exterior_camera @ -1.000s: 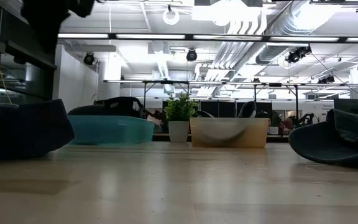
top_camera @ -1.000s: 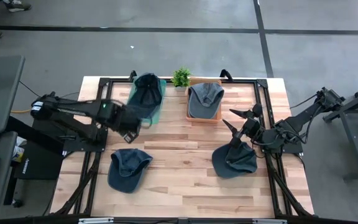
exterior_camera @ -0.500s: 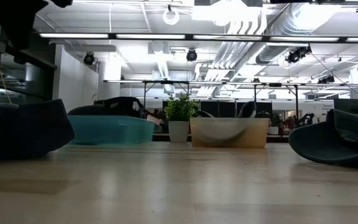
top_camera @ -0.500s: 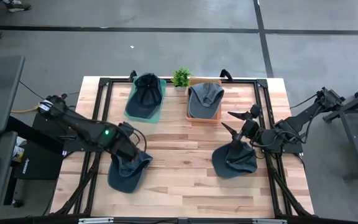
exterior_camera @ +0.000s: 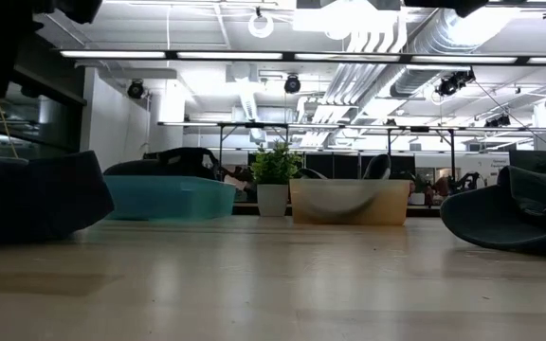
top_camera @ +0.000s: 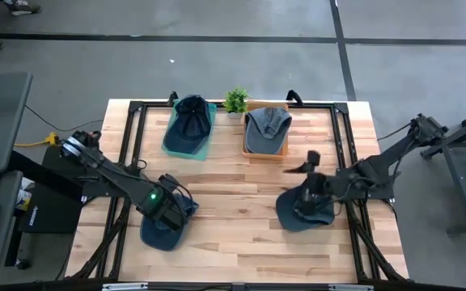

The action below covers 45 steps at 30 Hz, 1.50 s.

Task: Pick & Place hat
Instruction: Put the right dark gray cap into the green bin

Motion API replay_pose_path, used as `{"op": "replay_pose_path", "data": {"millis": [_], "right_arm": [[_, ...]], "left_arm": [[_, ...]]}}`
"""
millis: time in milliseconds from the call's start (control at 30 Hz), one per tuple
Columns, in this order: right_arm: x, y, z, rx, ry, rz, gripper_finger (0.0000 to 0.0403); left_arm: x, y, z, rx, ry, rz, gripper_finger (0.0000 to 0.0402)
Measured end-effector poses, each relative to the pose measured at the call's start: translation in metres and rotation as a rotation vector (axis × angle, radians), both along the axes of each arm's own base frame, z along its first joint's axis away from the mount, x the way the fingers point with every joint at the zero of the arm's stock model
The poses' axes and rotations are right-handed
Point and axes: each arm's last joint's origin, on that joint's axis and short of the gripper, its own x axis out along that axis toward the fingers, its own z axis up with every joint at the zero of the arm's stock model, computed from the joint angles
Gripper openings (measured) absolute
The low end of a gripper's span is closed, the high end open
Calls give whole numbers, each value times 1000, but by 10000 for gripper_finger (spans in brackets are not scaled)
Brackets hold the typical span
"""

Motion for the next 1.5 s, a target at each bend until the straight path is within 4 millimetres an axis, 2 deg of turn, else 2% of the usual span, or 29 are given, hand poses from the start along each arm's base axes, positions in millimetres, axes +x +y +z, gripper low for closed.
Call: {"op": "replay_pose_path", "data": {"millis": [333, 433, 567, 767, 967, 1233, 1500], "right_arm": [[53, 35, -54, -60, 114, 109, 226], [62, 37, -67, -44, 140, 93, 226], [62, 32, -76, 16, 194, 38, 226], [44, 14, -69, 167, 321, 2, 226], [11, -14, -62, 287, 472, -185, 226], [-22, -42, -59, 280, 727, -238, 226], [-36, -57, -61, 232, 916, -191, 237]], "left_arm": [[-9, -15, -2, 15, -6, -12, 163], [-11, -19, -2, 22, -18, -17, 163], [-10, -20, -3, 25, -45, -26, 163], [-6, -20, -3, 59, -101, -68, 163], [-1, -22, -3, 75, -168, -103, 163], [2, -23, -3, 80, -211, -132, 163], [2, -23, -3, 77, -208, -131, 163]]}}
